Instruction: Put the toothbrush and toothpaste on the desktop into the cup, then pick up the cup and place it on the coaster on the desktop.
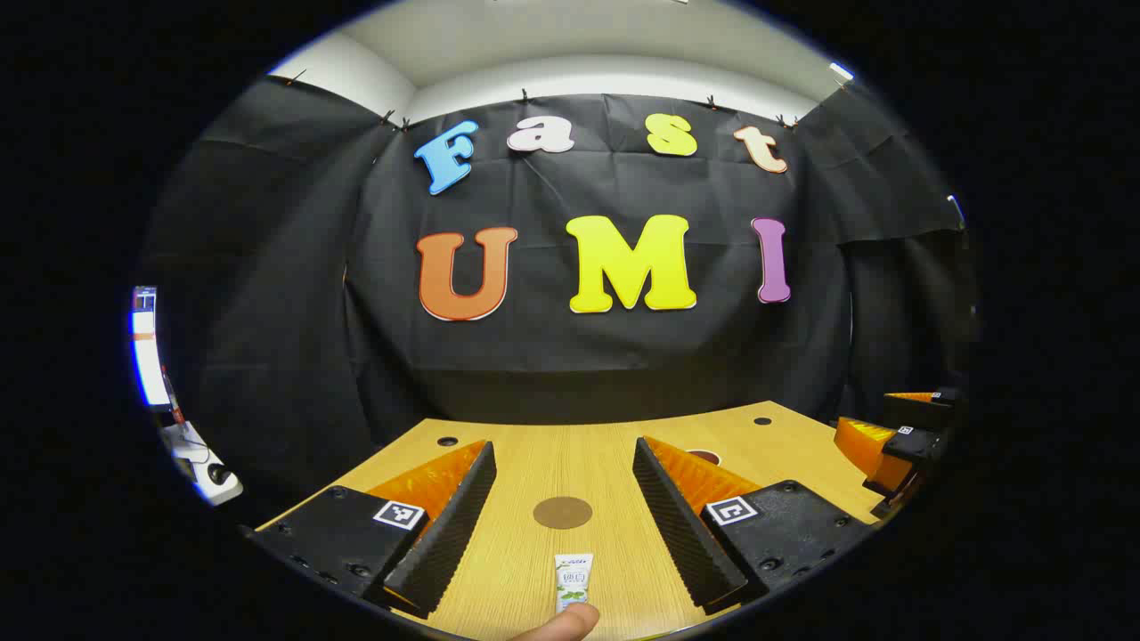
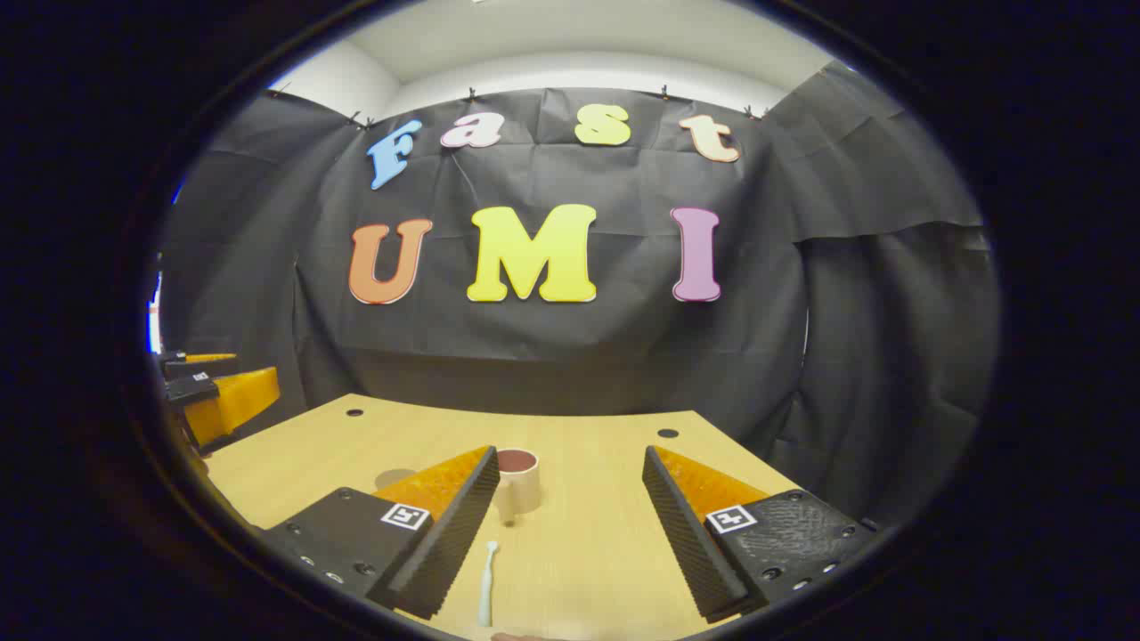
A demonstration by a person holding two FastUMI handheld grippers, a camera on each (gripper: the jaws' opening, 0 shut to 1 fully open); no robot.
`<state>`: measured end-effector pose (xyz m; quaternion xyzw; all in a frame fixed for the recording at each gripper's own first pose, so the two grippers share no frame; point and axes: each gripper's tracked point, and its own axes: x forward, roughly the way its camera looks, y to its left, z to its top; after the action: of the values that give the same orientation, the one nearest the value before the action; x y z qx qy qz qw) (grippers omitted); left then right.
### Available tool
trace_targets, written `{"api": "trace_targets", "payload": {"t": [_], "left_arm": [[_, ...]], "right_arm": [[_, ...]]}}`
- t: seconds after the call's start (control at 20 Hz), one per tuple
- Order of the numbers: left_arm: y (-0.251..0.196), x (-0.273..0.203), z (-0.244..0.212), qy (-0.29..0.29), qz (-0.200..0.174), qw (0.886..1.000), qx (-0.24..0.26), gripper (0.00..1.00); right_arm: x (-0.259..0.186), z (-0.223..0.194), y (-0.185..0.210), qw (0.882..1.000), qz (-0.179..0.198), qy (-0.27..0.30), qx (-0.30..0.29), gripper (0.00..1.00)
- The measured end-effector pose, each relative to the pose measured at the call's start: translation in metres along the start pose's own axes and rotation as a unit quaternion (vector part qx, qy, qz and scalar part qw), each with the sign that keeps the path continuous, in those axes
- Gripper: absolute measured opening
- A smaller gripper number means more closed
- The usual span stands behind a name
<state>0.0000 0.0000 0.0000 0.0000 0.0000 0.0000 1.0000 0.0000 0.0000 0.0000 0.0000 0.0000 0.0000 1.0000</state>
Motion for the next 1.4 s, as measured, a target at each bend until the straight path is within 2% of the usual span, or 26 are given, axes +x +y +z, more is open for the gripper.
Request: {"api": "trace_targets", "payload": {"t": [0.2, 0.6, 0.9, 1.0, 1.25, 1.4], "left_arm": [[0.013, -0.002, -0.011, 0.008, 0.019, 1.0, 0.01, 0.99], [0.015, -0.006, -0.011, -0.001, 0.039, 0.999, 0.02, 0.99], [0.021, -0.007, -0.018, 0.002, 0.047, 0.999, 0.016, 0.99], [0.015, -0.006, -0.022, 0.001, 0.04, 0.999, 0.024, 0.99], [0.007, -0.007, -0.032, -0.004, 0.022, 1.0, 0.019, 0.99], [0.011, -0.004, -0.039, -0.001, 0.023, 0.999, 0.026, 0.99]], "right_arm": [[0.0, 0.001, -0.002, 1.0, -0.008, 0.0, -0.003, 0.95], [0.003, 0.006, -0.003, 1.0, 0.0, 0.0, 0.007, 0.96], [0.006, -0.009, -0.004, 1.0, 0.002, 0.018, 0.004, 0.96], [0.008, -0.026, 0.002, 0.999, 0.007, 0.032, 0.0, 0.98], [0.018, -0.084, 0.02, 0.996, 0.029, 0.088, 0.007, 0.95], [0.025, -0.124, 0.032, 0.991, 0.037, 0.13, 0.002, 0.94]]}}
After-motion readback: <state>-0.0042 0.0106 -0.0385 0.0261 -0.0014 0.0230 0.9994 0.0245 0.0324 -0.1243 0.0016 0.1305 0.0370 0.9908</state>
